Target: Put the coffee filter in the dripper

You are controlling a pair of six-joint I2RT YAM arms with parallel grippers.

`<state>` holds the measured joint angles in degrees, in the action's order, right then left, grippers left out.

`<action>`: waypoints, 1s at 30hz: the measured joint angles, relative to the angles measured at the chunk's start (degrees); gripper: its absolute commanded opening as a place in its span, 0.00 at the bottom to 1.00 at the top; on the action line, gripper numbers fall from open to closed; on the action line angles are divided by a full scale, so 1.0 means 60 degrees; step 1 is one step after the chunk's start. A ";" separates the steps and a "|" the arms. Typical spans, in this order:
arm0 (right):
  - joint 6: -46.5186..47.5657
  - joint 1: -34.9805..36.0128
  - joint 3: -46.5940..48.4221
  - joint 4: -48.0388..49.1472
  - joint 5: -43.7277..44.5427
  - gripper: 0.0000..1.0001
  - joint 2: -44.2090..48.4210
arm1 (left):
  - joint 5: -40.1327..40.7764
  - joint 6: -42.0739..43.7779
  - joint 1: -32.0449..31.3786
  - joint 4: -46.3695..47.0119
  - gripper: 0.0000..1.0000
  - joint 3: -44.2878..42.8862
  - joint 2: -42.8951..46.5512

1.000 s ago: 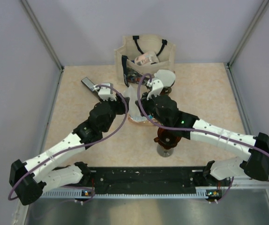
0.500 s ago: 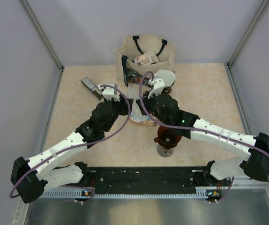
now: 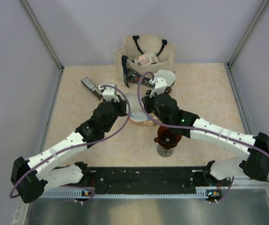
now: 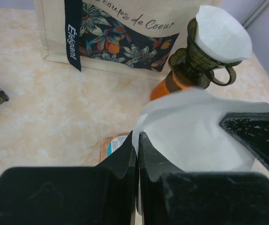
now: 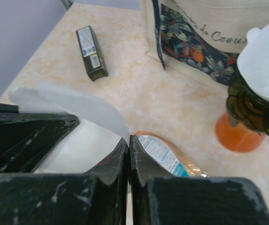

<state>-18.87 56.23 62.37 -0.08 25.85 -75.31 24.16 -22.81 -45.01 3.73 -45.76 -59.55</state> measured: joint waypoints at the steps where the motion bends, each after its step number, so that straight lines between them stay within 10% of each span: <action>1: 0.0091 -0.0015 0.0000 -0.0073 0.0171 0.00 -0.0018 | 0.0047 0.0000 0.0000 -0.0095 0.07 0.0000 0.0004; 21: 0.0801 -0.0004 0.0127 -0.0732 0.0827 0.00 -0.0193 | 0.0113 -0.0178 -0.0098 -0.1650 0.08 -0.0539 0.0004; 30: 0.0871 -0.0040 0.0306 -0.1297 0.0164 0.00 -0.0193 | -0.0703 -0.0087 -0.0062 -0.2073 0.85 -0.0623 0.0029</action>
<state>-13.65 55.99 64.20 -7.86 26.83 -76.47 19.94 -23.33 -45.39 -8.71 -49.50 -59.37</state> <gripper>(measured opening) 0.004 0.674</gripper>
